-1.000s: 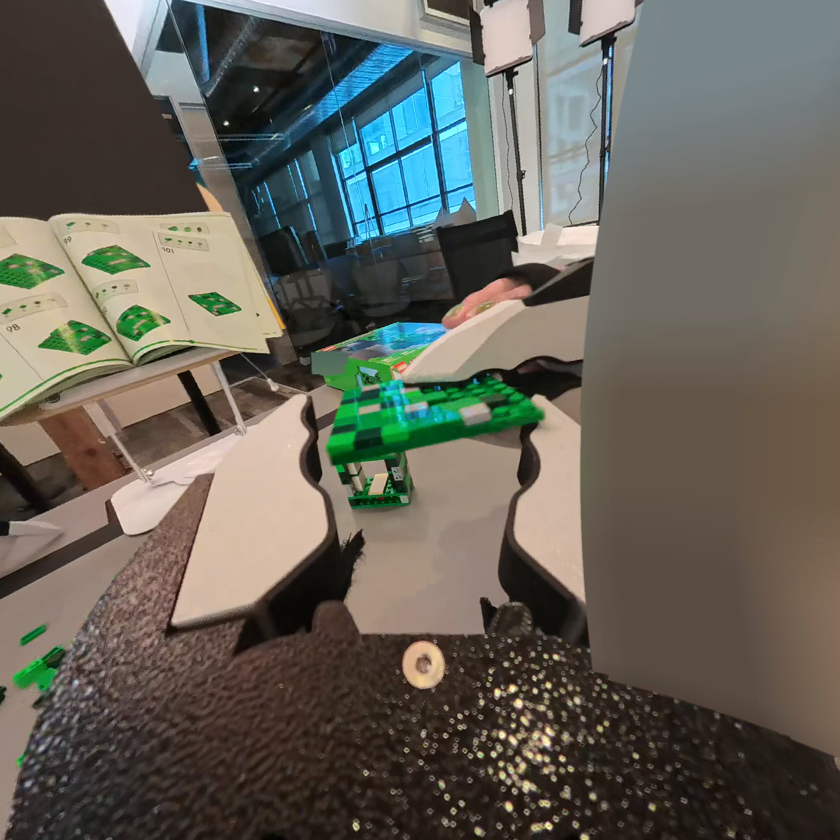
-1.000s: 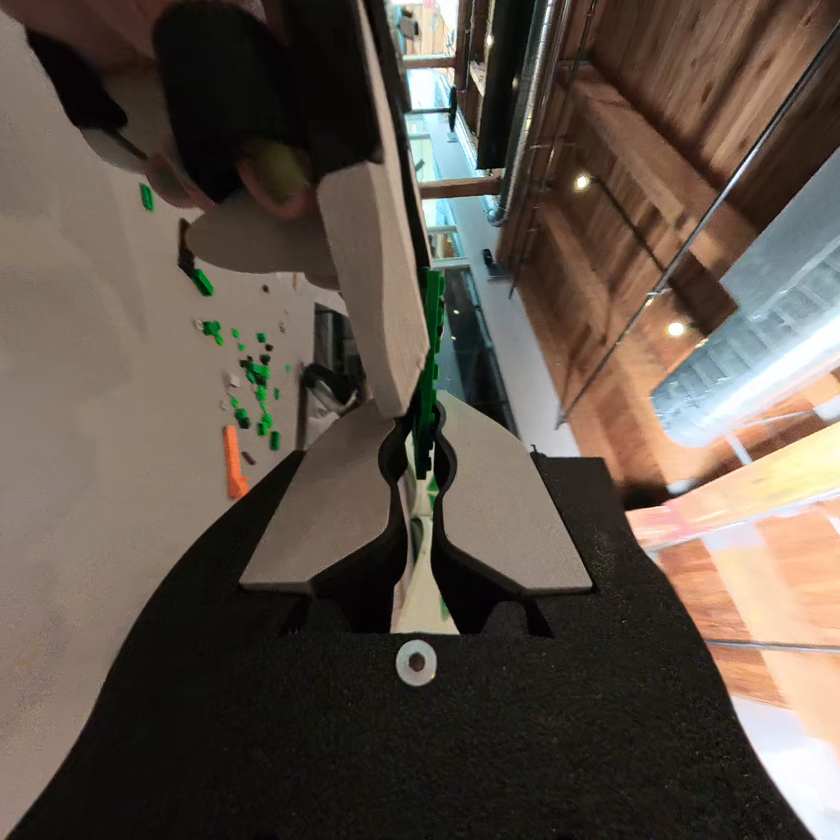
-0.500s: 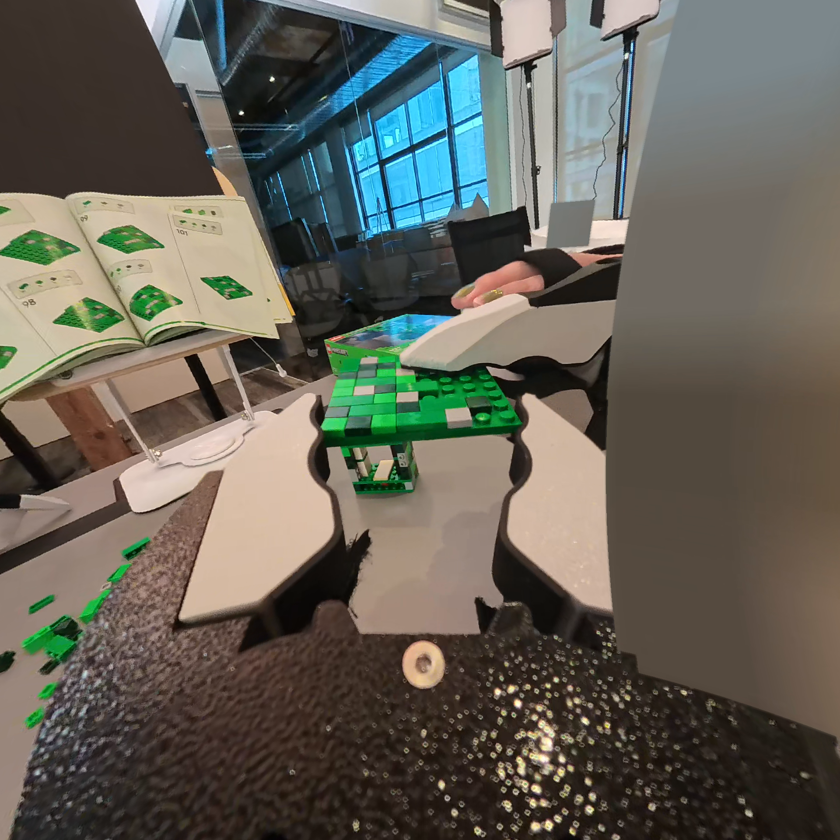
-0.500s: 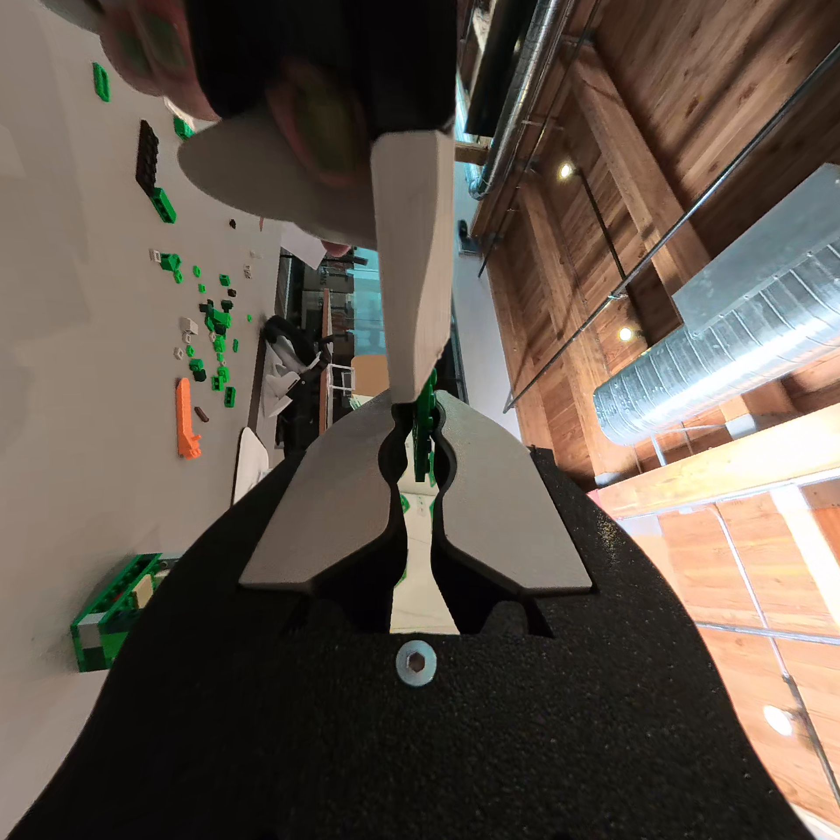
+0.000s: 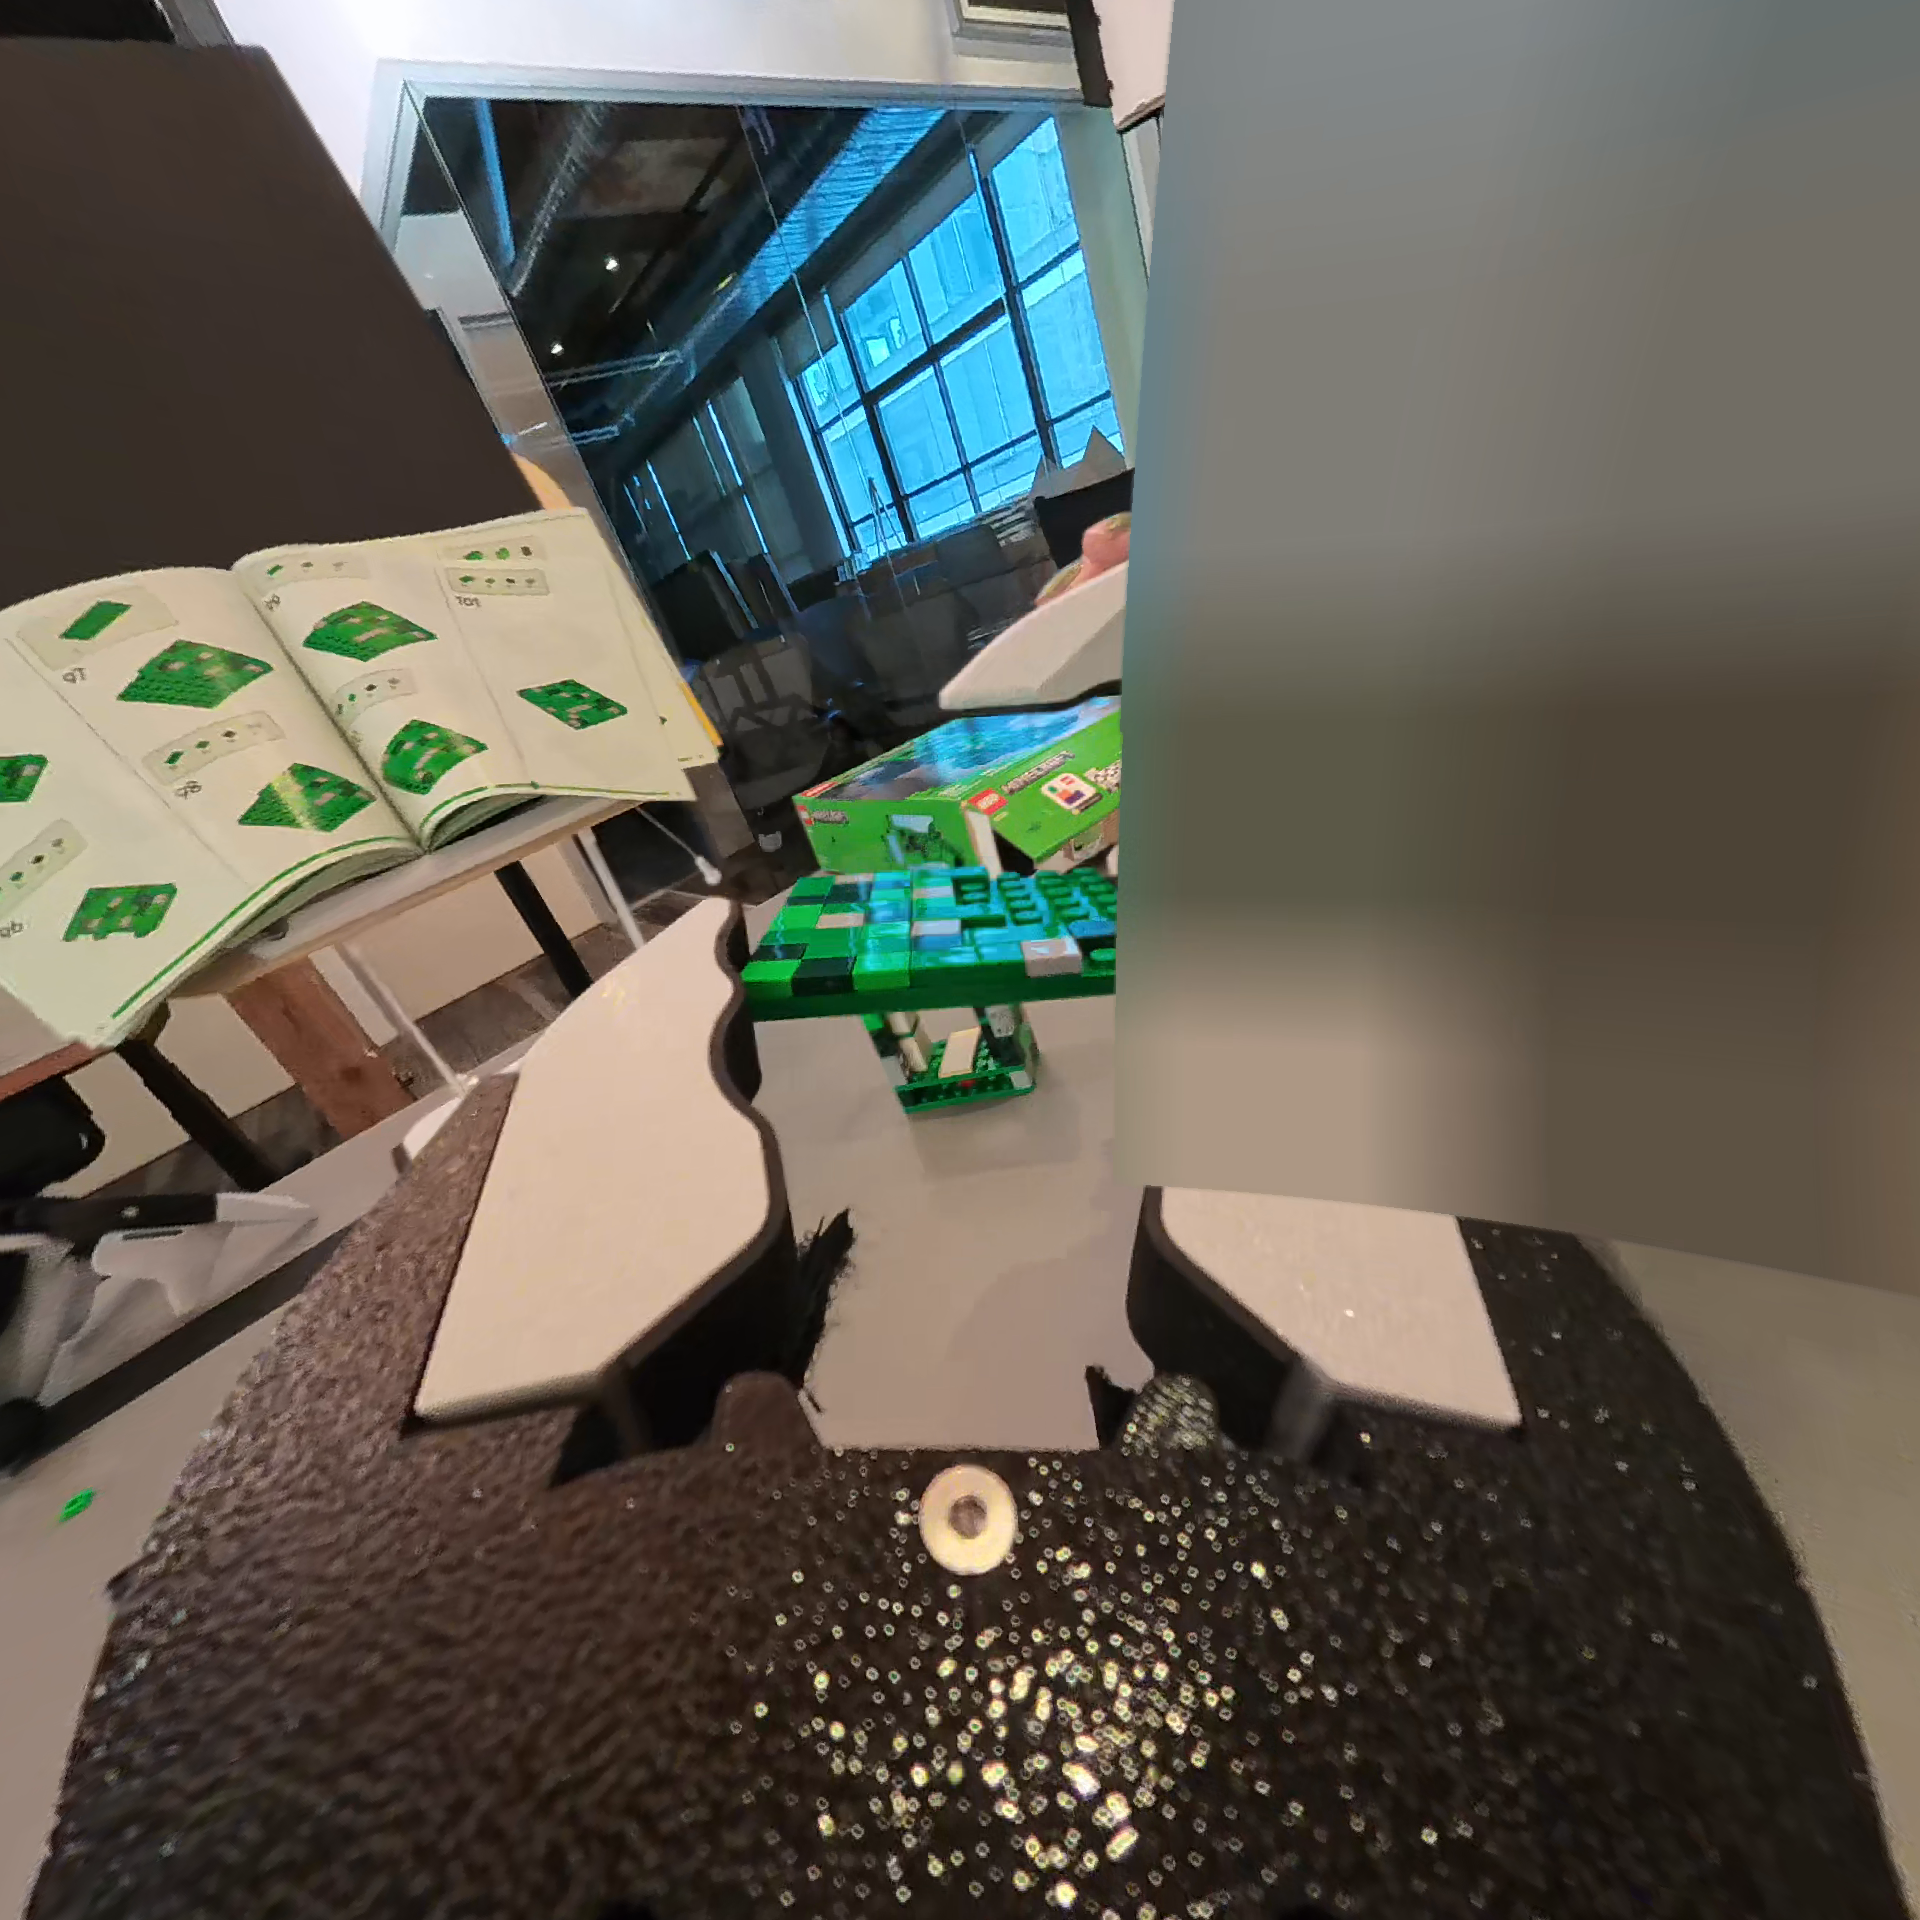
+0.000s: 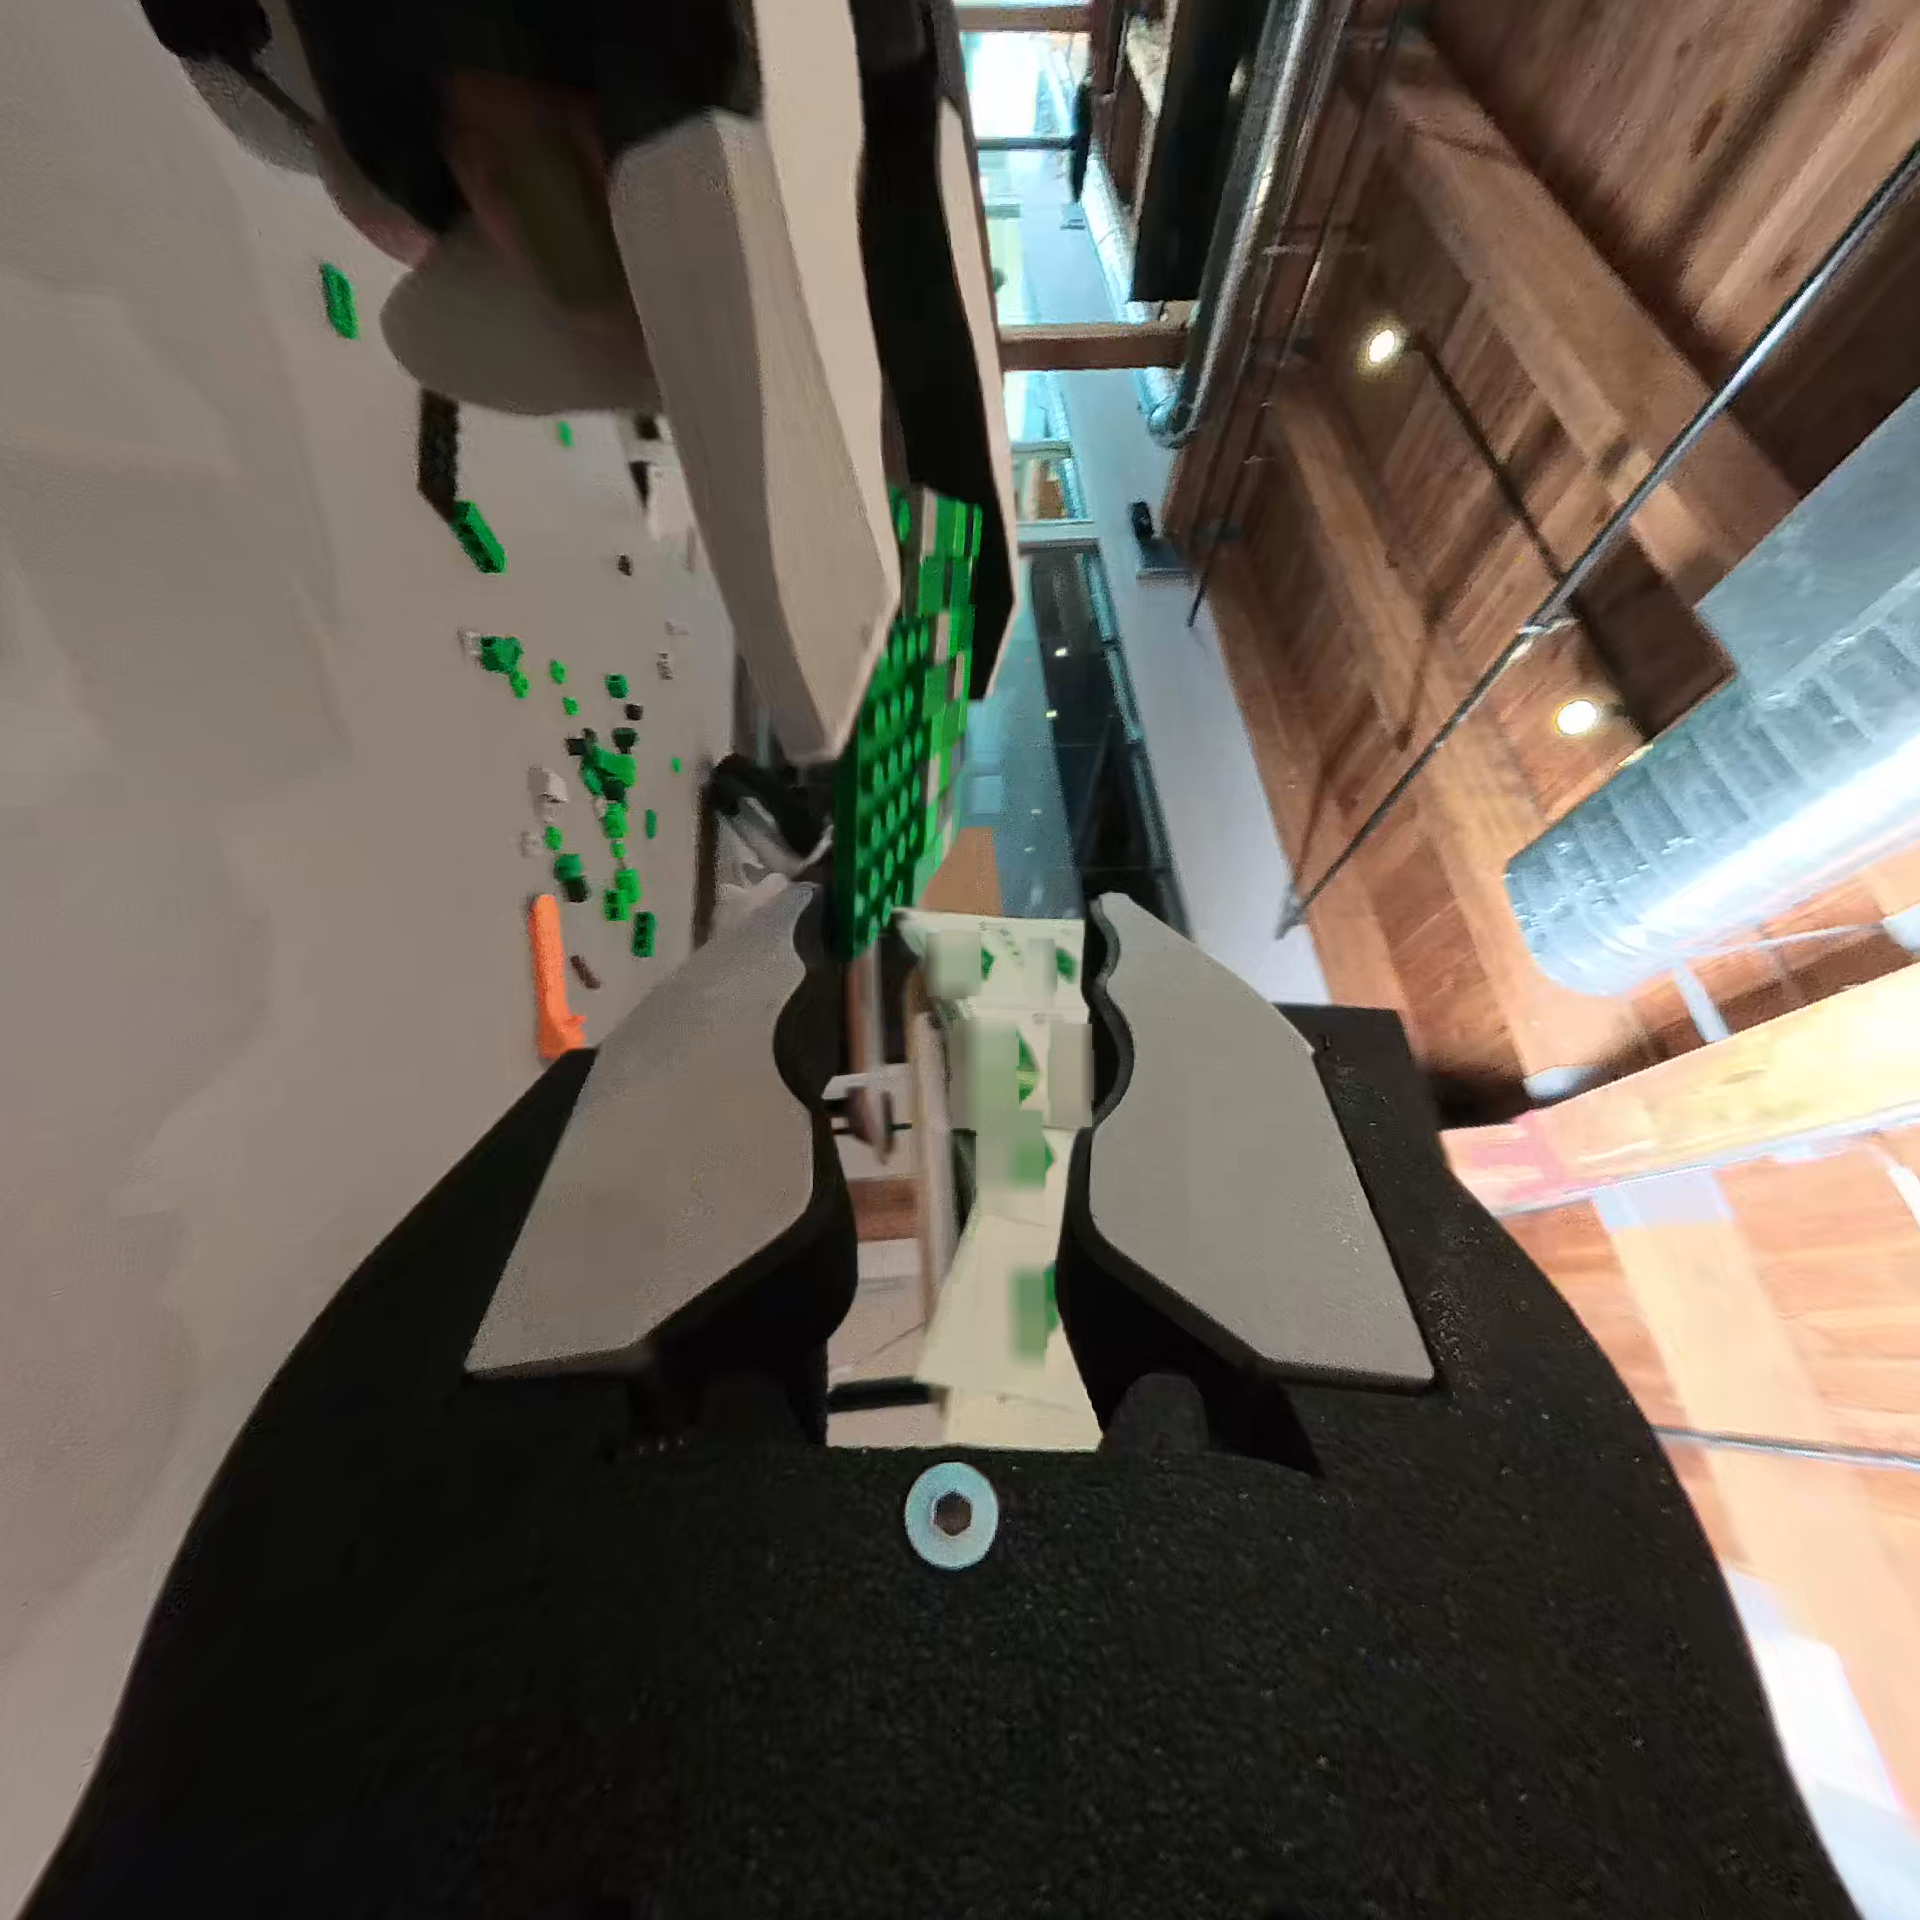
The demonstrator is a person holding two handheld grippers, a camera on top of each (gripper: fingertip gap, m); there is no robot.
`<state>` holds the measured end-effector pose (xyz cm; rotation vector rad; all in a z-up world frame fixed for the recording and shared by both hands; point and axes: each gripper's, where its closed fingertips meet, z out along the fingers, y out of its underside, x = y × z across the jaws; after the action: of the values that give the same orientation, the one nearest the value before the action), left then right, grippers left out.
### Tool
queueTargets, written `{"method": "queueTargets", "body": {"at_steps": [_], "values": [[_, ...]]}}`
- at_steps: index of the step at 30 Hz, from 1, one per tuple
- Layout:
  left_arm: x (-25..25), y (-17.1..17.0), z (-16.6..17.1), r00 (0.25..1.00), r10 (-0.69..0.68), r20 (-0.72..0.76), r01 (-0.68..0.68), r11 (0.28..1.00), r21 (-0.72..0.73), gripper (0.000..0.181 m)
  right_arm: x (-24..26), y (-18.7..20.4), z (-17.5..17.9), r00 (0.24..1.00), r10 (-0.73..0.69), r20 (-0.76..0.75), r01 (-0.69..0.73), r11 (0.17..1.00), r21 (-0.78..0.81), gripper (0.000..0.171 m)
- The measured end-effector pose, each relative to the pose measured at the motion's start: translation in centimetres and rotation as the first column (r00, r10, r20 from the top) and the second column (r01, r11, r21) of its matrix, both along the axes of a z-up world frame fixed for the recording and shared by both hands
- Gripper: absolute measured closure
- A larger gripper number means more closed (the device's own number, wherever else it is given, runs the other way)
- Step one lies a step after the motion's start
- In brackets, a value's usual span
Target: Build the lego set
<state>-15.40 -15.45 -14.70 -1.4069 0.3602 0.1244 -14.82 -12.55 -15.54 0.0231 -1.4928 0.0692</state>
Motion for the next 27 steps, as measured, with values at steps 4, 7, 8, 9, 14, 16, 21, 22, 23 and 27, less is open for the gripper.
{"method": "queueTargets", "body": {"at_steps": [4, 7, 8, 9, 14, 16, 21, 22, 23, 27], "values": [[-1.4, -0.2, -1.5, 0.997, -0.062, 0.041, 0.063, 0.998, -0.029, 0.104, -0.8, 0.0, -2.6, 0.990, 0.055, 0.132, -0.037, 0.990, -0.136, 0.124], [-1.5, -0.6, -2.1, 0.981, -0.157, 0.110, 0.160, 0.987, -0.016, 0.104, -1.3, -0.9, -4.4, 0.979, 0.098, 0.181, -0.069, 0.985, -0.161, 0.123], [-1.3, -0.7, -2.2, 0.971, -0.197, 0.137, 0.200, 0.980, -0.007, 0.105, -1.4, -1.2, -5.2, 0.974, 0.110, 0.198, -0.077, 0.983, -0.167, 0.123], [-1.1, -0.9, -2.2, 0.957, -0.239, 0.164, 0.242, 0.970, 0.003, 0.105, -1.5, -1.5, -5.9, 0.971, 0.119, 0.209, -0.084, 0.982, -0.169, 0.123], [0.0, -1.3, -2.4, 0.889, -0.383, 0.251, 0.388, 0.921, 0.032, 0.105, -2.2, -2.7, -6.1, 0.987, 0.140, 0.083, -0.120, 0.970, -0.213, 0.134], [0.0, -1.1, -3.0, 0.884, -0.383, 0.268, 0.395, 0.919, 0.009, 0.104, -2.0, -2.9, -5.4, 0.987, 0.157, 0.014, -0.151, 0.968, -0.202, 0.152], [-1.7, -0.1, -5.1, 0.921, -0.280, 0.272, 0.316, 0.943, -0.101, 0.088, -2.6, -1.0, -8.0, 0.988, 0.111, 0.109, -0.099, 0.989, -0.109, 0.165], [-2.5, 0.1, -5.3, 0.935, -0.237, 0.265, 0.275, 0.955, -0.116, 0.085, -2.9, -0.1, -9.4, 0.982, 0.071, 0.175, -0.063, 0.997, -0.054, 0.165], [-3.4, 0.1, -5.5, 0.946, -0.194, 0.259, 0.232, 0.965, -0.125, 0.082, -3.1, 0.8, -10.9, 0.969, 0.024, 0.244, -0.027, 1.000, 0.008, 0.165], [-6.4, 0.2, -5.7, 0.969, -0.031, 0.246, 0.064, 0.990, -0.127, 0.086, -3.3, 3.1, -13.8, 0.916, -0.154, 0.371, 0.085, 0.977, 0.194, 0.165]]}}
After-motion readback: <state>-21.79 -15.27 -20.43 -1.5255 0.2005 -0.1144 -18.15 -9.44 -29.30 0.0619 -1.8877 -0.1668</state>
